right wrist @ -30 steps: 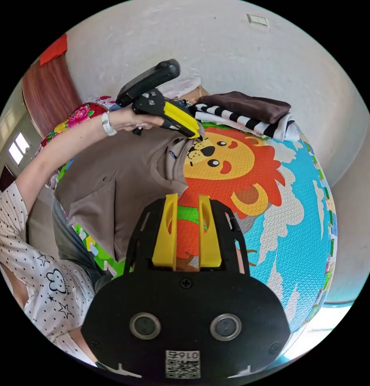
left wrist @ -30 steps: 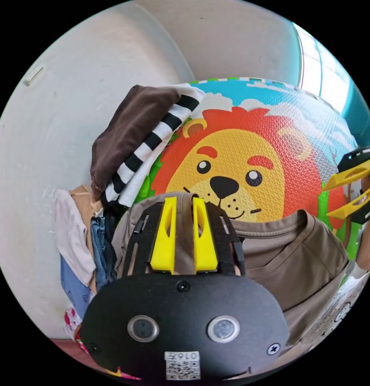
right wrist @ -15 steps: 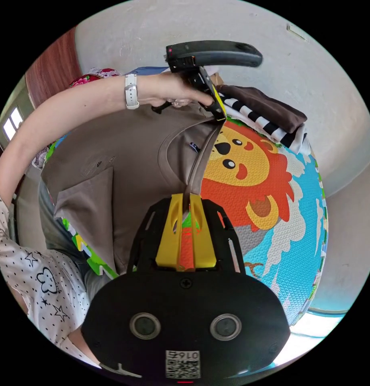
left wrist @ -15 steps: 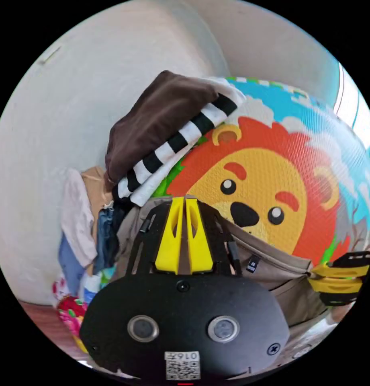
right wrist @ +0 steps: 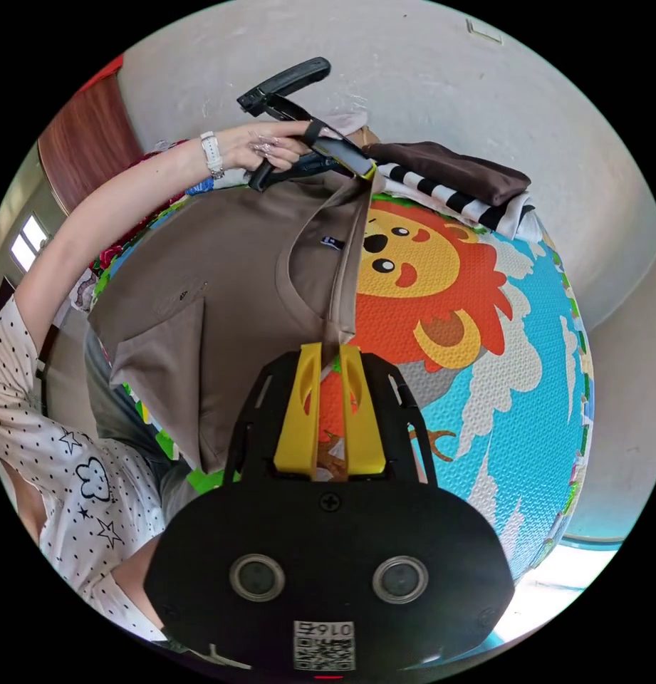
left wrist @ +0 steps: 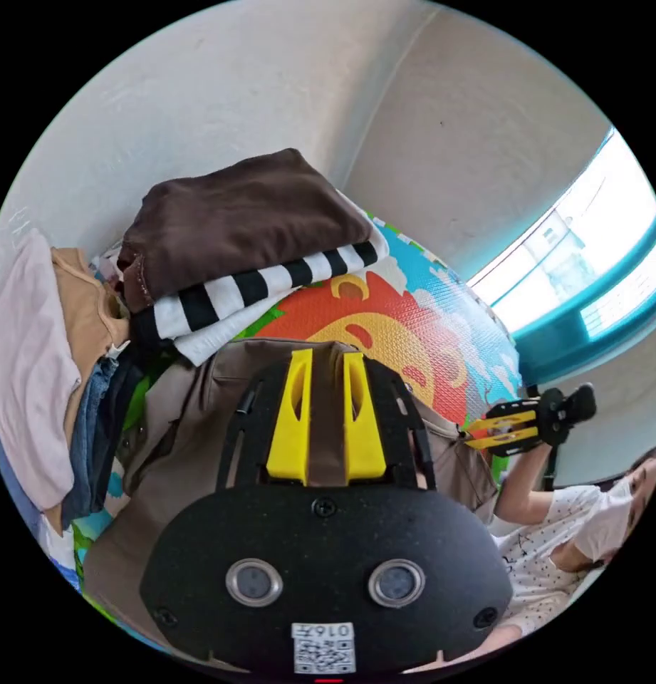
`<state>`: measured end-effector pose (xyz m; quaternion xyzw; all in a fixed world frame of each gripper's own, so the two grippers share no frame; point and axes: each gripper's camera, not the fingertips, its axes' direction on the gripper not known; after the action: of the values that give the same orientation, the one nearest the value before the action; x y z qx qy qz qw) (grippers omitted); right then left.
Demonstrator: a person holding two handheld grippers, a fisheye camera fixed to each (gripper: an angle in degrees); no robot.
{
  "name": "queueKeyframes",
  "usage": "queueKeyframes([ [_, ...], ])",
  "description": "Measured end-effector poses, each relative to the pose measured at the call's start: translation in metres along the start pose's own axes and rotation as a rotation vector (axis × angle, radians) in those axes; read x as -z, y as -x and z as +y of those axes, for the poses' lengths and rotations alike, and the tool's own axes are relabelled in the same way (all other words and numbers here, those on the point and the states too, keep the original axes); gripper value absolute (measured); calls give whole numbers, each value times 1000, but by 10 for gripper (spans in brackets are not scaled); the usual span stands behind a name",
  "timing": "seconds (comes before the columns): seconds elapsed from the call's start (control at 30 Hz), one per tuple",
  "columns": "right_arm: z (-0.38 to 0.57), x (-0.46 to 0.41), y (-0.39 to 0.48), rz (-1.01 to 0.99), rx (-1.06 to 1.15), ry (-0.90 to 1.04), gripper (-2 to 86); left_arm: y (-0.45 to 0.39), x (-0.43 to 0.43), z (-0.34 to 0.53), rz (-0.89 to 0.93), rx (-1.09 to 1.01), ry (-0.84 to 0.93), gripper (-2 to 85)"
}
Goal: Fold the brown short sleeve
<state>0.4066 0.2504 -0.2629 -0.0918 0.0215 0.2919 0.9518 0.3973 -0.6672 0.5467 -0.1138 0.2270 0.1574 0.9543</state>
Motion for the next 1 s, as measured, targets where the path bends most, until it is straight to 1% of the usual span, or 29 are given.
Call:
queueKeyframes([
  [0.03, 0, 0, -1, 0, 0, 4, 45, 6, 4, -1, 43, -1, 14, 61],
  [0.1, 1, 0, -2, -7, -2, 0, 47, 26, 16, -3, 215, 2, 56, 56],
  [0.17, 0, 0, -1, -1, 1, 3, 48, 33, 23, -4, 288, 3, 21, 46],
  [0.23, 0, 0, -1, 3, 4, 3, 48, 35, 35, -6, 283, -17, -50, 40],
  [0.27, 0, 0, -1, 3, 4, 2, 48, 37, 47, -7, 192, -26, -109, 36],
  [0.3, 0, 0, -2, 1, 3, 1, 48, 42, 56, -6, 61, 15, -167, 32],
  [0.33, 0, 1, -2, 0, 3, 0, 48, 46, 60, -5, -10, 48, -187, 30],
  [0.4, 0, 1, -3, -4, 1, 2, 48, 67, 68, -1, -266, 207, -209, 24],
  [0.43, 0, 1, -3, -4, 1, 2, 48, 72, 69, 0, -307, 231, -206, 26],
  [0.6, -1, 1, -1, 6, 13, 4, 48, 93, 42, 4, -596, 216, 2, 44],
  [0.63, -2, 1, -1, 8, 15, 4, 48, 94, 38, 4, -615, 212, 23, 42],
  [0.7, -3, 1, 0, 17, 21, 8, 48, 94, 26, 2, -623, 164, 139, 3],
  [0.73, -3, 0, 1, 20, 23, 9, 48, 93, 27, 1, -636, 164, 142, 1],
  [0.8, -4, 0, 2, 29, 30, 11, 48, 82, 50, -4, -700, 134, 60, -6],
  [0.9, -5, 0, 1, 24, 29, 8, 48, 65, 90, -8, -645, 83, -45, -8],
  [0.97, -5, 0, 1, 21, 27, 8, 48, 55, 104, -7, -625, 20, -53, -6],
  [1.0, -6, 0, 1, 24, 28, 8, 48, 53, 106, -5, -608, -5, -18, -4],
])
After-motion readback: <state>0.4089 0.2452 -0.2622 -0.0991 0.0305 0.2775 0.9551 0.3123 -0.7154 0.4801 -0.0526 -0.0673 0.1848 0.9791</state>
